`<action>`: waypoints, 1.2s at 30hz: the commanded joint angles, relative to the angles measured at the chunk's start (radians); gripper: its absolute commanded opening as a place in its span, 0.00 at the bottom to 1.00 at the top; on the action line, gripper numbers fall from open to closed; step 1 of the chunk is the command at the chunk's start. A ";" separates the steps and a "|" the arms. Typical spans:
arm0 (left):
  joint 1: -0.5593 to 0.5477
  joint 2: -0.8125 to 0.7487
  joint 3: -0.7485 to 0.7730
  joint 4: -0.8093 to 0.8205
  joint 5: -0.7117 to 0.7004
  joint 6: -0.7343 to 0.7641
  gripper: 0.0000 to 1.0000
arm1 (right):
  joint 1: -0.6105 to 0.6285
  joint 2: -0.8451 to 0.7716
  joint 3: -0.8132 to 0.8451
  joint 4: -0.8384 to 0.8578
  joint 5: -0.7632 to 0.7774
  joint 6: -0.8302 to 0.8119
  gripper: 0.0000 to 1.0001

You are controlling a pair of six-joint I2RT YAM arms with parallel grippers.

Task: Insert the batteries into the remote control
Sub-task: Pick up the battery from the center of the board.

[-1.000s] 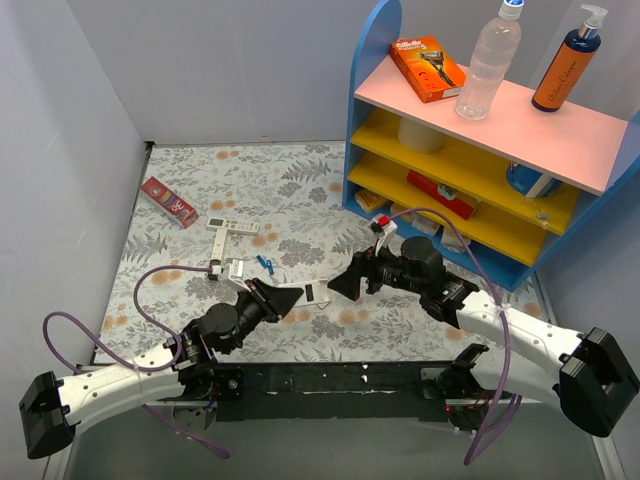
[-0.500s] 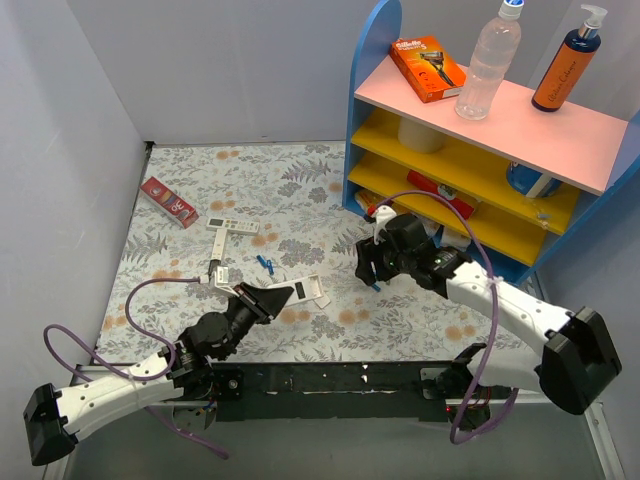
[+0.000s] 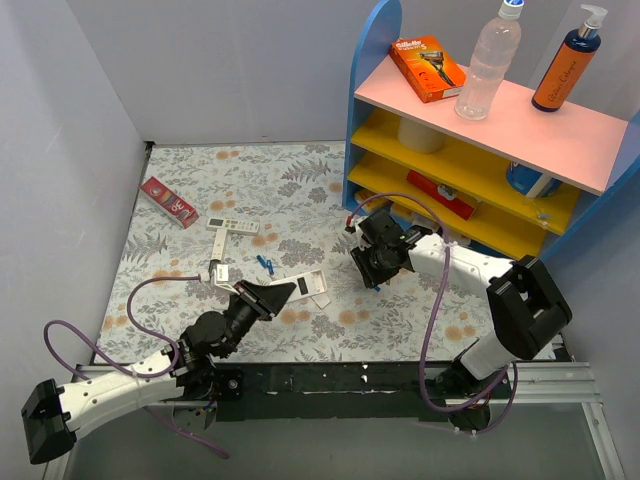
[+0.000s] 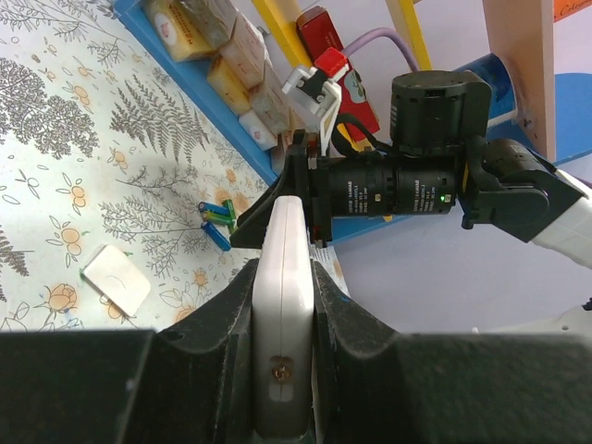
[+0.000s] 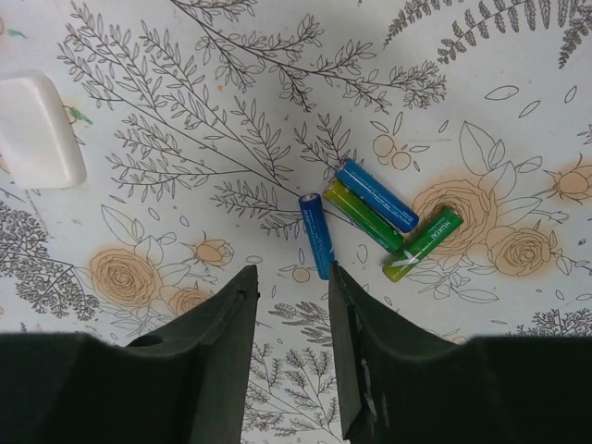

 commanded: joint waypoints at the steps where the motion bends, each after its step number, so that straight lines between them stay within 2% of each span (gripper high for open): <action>1: 0.010 0.017 -0.123 0.053 0.006 0.029 0.00 | -0.002 0.037 0.057 -0.039 0.026 -0.029 0.40; 3: 0.013 0.023 -0.123 0.056 0.009 0.031 0.00 | -0.002 0.052 0.063 -0.040 0.028 -0.032 0.40; 7: 0.019 0.034 -0.123 0.059 0.015 0.029 0.00 | -0.002 0.078 0.066 -0.031 0.026 -0.035 0.31; 28: 0.031 0.038 -0.115 0.065 0.043 0.037 0.00 | 0.062 0.201 0.120 -0.020 0.097 -0.049 0.29; 33: 0.031 0.035 -0.118 0.073 0.055 0.045 0.00 | 0.093 0.204 0.130 -0.036 0.141 -0.038 0.24; 36: 0.031 0.028 -0.123 0.093 0.069 0.055 0.00 | 0.125 0.186 0.141 -0.042 0.164 -0.026 0.15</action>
